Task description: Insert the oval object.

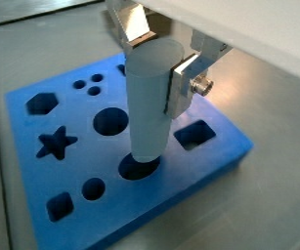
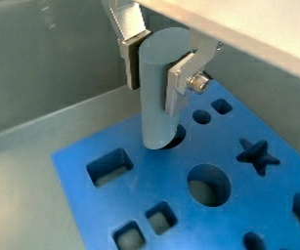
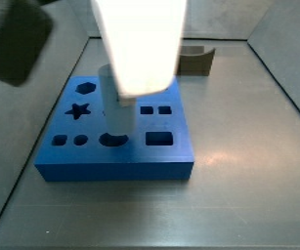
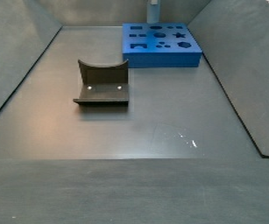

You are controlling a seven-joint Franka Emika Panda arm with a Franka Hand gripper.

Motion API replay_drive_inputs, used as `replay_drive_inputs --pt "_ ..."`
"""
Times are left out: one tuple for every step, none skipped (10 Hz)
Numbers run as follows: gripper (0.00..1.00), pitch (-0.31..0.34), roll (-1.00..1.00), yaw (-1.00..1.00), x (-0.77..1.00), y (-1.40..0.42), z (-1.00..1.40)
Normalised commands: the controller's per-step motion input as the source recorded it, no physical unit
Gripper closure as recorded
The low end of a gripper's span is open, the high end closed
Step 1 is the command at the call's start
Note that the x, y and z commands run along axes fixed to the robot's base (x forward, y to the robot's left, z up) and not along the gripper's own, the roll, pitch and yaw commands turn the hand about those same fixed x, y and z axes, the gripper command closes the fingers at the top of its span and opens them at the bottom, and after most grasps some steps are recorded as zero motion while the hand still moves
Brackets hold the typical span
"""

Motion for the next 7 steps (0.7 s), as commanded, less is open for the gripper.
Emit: replay_drive_inputs --pt "1.00 -0.020 -0.02 -1.00 0.00 0.00 -0.12" --pt "1.00 -0.023 -0.03 -1.00 0.00 0.00 -0.17" --pt "1.00 -0.011 -0.04 -1.00 0.00 0.00 -0.31" --pt "1.00 0.000 0.00 -0.85 0.00 -0.29 -0.29" --pt "1.00 0.023 0.03 -0.65 -0.09 -0.38 -0.09" --pt "1.00 0.000 0.00 -0.35 -0.37 -0.22 -0.08" --pt "1.00 0.000 0.01 -0.11 -0.32 0.00 -0.10"
